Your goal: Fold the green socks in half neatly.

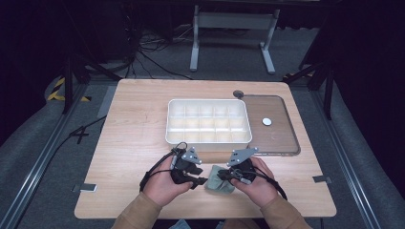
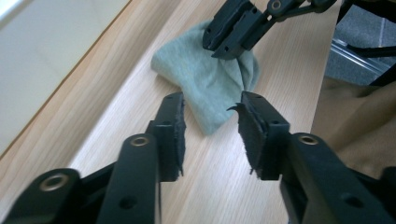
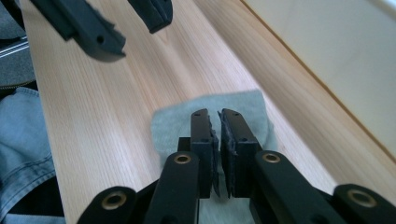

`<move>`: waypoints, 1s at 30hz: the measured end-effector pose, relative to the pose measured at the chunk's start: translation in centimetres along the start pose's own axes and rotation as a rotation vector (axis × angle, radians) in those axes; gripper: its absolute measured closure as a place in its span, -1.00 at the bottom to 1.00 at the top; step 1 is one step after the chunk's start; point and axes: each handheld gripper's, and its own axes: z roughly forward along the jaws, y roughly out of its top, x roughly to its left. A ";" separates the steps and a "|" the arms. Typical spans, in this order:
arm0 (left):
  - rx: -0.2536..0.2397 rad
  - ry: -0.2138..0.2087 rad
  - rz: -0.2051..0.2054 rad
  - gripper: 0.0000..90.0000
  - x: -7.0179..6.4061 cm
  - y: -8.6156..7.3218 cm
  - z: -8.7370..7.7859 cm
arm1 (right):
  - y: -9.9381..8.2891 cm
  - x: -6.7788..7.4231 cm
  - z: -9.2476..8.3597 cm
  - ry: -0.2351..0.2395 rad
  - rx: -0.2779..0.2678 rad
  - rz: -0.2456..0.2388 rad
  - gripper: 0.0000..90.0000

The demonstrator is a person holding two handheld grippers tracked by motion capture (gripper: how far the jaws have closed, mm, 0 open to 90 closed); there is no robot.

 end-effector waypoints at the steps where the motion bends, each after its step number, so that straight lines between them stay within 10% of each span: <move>1: -0.009 0.003 0.009 0.46 -0.1 0.3 0.3 | -0.2 -0.1 -0.1 -0.006 0.001 0.000 0.87; 6: -0.039 0.007 0.067 0.75 -0.5 1.4 2.0 | -1.1 -0.1 -0.1 -0.009 0.017 0.016 0.88; 11: 0.029 0.004 0.120 0.80 -0.3 2.0 5.1 | -2.0 0.1 0.4 -0.004 0.049 0.018 0.88; 22: 0.167 0.006 0.048 0.81 -0.2 1.4 6.8 | -3.2 -0.5 1.1 -0.013 0.045 0.015 0.93; 30: 0.108 -0.019 0.033 0.64 -0.5 1.2 5.7 | -3.0 -0.5 1.1 -0.014 0.045 -0.015 0.91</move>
